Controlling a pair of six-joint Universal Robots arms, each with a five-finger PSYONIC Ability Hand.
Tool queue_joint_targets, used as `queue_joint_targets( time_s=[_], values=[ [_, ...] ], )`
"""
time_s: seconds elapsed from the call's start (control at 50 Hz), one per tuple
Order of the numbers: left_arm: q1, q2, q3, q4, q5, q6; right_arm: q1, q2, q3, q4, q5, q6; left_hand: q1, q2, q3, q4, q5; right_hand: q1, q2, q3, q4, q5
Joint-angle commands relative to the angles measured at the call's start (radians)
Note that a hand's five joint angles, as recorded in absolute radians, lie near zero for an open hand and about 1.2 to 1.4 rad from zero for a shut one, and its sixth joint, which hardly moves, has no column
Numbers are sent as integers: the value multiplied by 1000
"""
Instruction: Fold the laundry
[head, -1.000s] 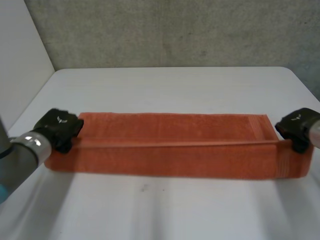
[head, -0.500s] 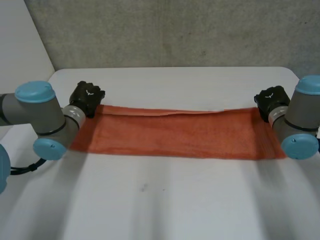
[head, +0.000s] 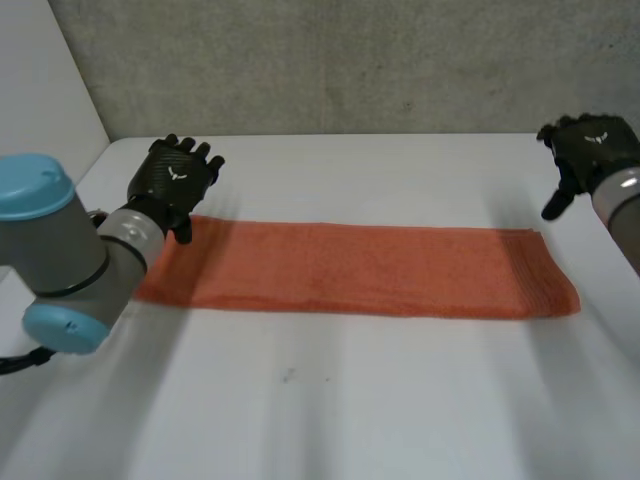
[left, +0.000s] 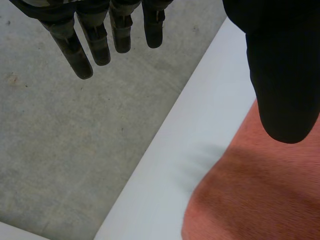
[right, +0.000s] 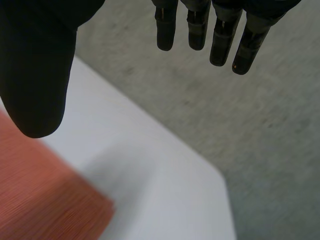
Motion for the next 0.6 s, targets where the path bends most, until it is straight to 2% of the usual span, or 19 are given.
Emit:
queue_joint_targets(
  time_s=[0.02,0.1,0.24,0.28,0.36,0.44,0.6],
  values=[
    [15,77,-122,4,8,-58,-55,-36,118,178,-72,-4,-20,-25,-38,-30,-44,-30,-43,-37,-56,-64],
    [29,73,-131,3,2,-87,-80,-35,199,167,-98,-10,-20,-25,-38,-30,-44,89,76,82,63,54],
    [55,70,-181,12,5,-99,-140,-26,311,52,-183,-16,-20,-25,-38,-30,-44,159,146,152,133,125],
    [54,70,-185,20,3,-108,-175,15,339,-32,-225,-16,-20,-25,-38,-30,-44,311,299,305,286,277],
    [49,73,-199,35,3,-136,-209,83,334,-95,-259,-27,-20,-25,-38,-30,-44,388,375,381,362,354],
    [48,73,-207,43,3,-160,-224,103,324,-95,-269,-57,-20,-25,-38,-30,-44,514,501,507,488,480],
    [43,70,-227,60,5,-165,-235,109,322,-107,-267,-111,-20,-25,-38,-30,-44,608,596,602,583,574]
  ],
)
